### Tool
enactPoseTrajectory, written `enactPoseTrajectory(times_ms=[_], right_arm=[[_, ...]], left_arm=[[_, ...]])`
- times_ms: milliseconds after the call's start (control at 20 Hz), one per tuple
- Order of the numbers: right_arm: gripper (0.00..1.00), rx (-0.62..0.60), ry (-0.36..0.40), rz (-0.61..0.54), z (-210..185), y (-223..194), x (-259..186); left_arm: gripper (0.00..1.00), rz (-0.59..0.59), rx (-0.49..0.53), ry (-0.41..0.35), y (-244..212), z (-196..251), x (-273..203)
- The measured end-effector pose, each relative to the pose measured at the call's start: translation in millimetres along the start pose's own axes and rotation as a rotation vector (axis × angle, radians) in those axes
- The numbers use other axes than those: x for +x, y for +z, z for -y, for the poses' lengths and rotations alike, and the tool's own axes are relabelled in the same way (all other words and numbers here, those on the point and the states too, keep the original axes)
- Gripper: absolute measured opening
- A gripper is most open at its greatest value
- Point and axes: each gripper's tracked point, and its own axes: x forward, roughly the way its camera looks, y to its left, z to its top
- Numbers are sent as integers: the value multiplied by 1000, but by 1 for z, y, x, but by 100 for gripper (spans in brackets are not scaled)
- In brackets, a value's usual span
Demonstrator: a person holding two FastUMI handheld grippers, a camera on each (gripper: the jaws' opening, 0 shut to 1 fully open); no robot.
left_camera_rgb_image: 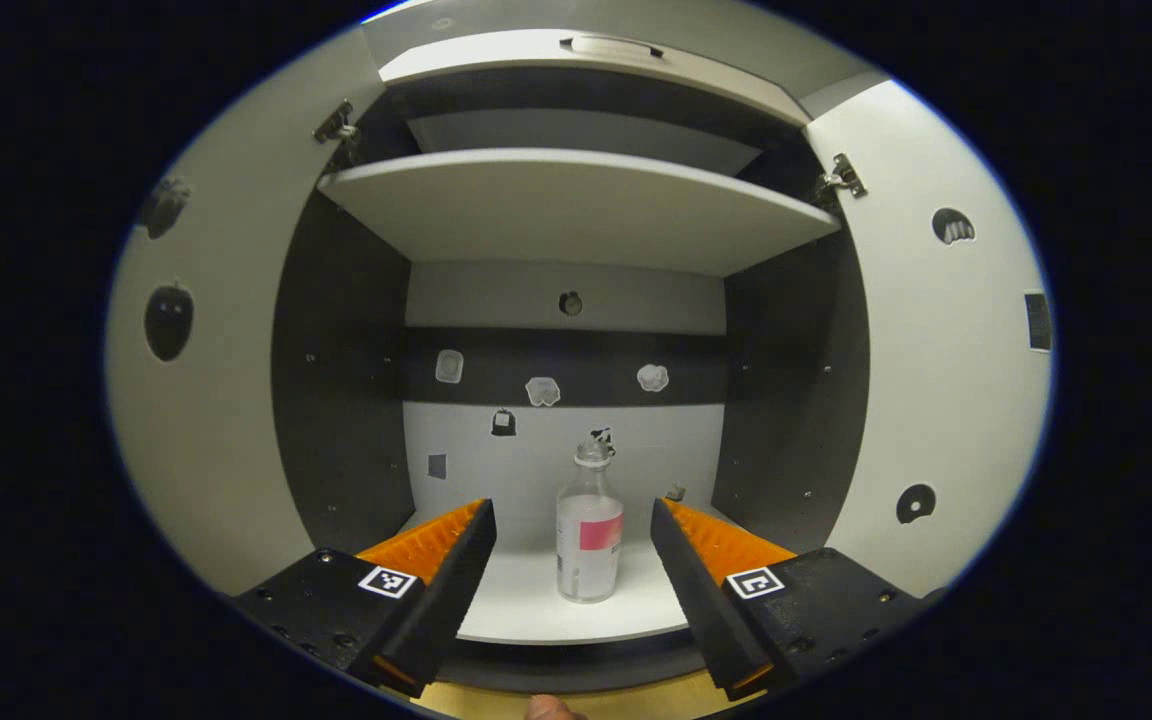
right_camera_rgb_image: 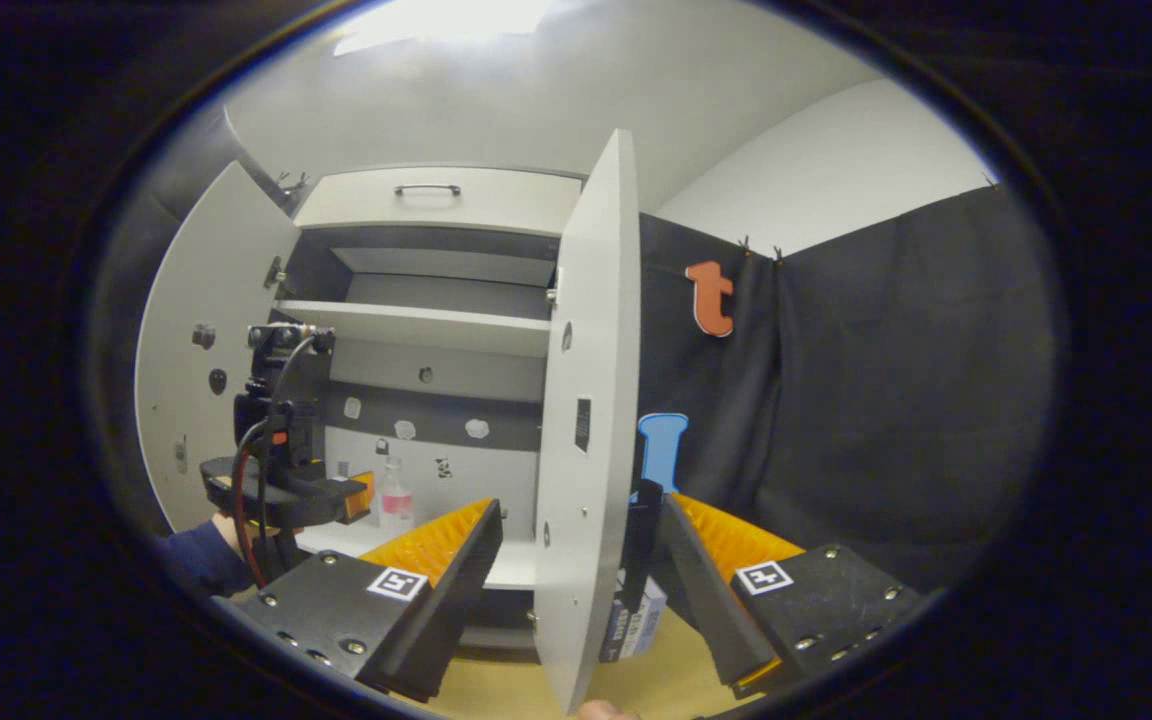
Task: Grasp the bottle in the cabinet with the left hand and place it on the coaster, then close the right door with the right hand and the left door with the left hand.
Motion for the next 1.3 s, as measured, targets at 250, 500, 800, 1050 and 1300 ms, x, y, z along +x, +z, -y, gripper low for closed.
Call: enactPoseTrajectory(times_ms=[250,500,800,1050,1300], right_arm=[[96,-36,-115,-15,31,-7,-6],[96,-52,-210,-32,58,-12,-12],[96,-65,-251,-49,72,-17,-13],[96,-70,-232,-54,71,-21,-10],[96,-53,-182,-39,67,-19,-12]], left_arm=[[97,-63,-12,-33,-29,4,43],[97,-72,-27,-13,-41,3,76],[96,-74,1,11,-49,2,118],[78,-119,39,-5,-60,6,122],[76,-117,-11,-78,-53,20,87]])
